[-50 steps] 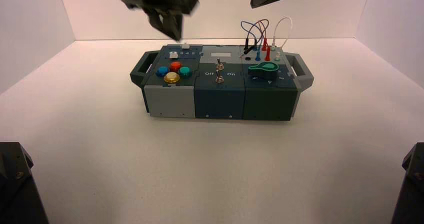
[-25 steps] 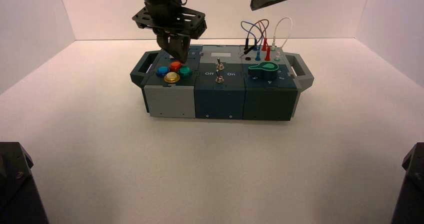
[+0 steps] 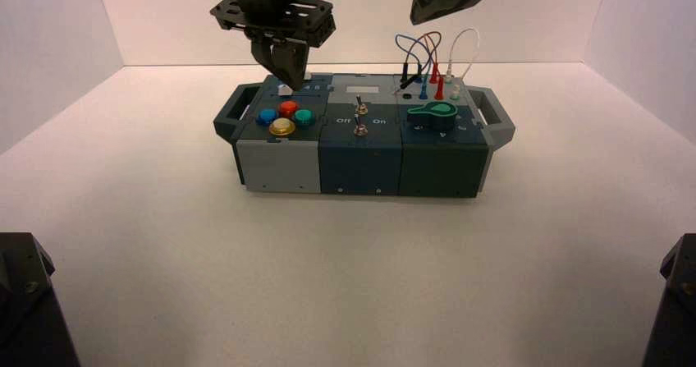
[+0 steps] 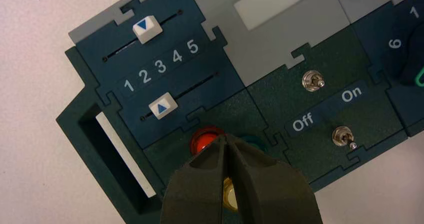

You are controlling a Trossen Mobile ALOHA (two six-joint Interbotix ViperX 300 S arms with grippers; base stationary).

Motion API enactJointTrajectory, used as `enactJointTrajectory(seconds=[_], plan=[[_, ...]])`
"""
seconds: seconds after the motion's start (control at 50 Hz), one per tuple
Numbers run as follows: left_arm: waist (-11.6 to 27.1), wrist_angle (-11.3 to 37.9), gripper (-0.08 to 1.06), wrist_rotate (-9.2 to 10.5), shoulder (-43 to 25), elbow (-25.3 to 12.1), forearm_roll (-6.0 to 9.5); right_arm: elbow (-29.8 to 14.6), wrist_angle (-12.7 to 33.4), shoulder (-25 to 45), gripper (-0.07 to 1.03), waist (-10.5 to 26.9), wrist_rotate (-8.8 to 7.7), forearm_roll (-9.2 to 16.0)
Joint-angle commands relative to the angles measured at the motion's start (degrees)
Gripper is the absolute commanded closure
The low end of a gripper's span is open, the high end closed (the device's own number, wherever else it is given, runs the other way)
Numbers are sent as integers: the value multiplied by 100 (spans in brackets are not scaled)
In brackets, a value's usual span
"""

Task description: Push the red button with the left gripper.

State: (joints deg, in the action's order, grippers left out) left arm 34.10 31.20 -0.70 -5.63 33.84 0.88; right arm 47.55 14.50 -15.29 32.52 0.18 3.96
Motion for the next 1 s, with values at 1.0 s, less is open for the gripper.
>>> enactJointTrajectory(seconds=[1.0], plan=[[-26, 229, 101, -149, 475, -114, -35, -79, 70, 0, 99, 26, 35, 79]])
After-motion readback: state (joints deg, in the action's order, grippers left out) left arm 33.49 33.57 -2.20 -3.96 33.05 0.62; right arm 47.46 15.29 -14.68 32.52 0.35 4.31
